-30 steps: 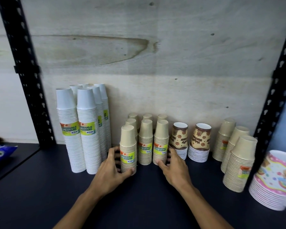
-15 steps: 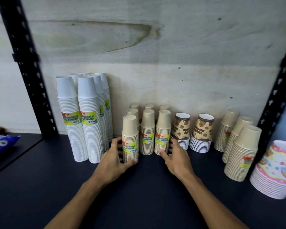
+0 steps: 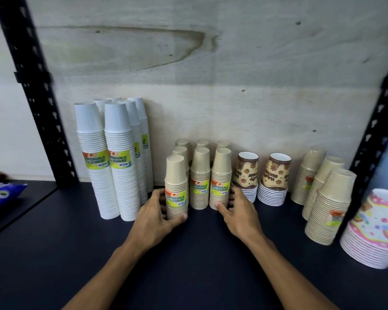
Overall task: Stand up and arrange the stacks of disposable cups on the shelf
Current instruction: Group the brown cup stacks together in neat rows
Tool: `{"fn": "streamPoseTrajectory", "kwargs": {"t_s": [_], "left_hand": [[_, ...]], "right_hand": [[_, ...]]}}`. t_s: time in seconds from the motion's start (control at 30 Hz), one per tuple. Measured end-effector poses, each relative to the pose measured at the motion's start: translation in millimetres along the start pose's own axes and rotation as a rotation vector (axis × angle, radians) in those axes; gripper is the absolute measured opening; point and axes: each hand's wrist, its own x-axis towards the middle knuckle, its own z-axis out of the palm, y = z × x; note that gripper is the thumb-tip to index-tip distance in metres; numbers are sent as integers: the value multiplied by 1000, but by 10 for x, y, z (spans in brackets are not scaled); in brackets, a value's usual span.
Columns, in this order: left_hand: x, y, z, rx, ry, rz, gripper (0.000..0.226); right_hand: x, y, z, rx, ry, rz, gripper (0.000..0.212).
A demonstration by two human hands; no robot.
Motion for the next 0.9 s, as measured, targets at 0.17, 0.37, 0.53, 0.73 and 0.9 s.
{"fn": "streamPoseTrajectory", "kwargs": {"t_s": [0.17,0.37,0.53,0.73,0.9], "left_hand": [[-15,20,22,-5,18,-12,78],[-17,12,34,11,22,-19,82],[-47,62,-32,-25,63,-36,98],[-246,323,-222,-10,387,20,68],[-341,864,-178,56,337,231,41]], "right_hand": [[-4,7,0,0,-2,-15,61],[-16,-5,-8,8,-8,-10,63],[-66,-61,-66,59,0,13,62],[-338,-124,-402,68,-26,76,53],[-662,-189,-987,33,41,-7,28]]}}
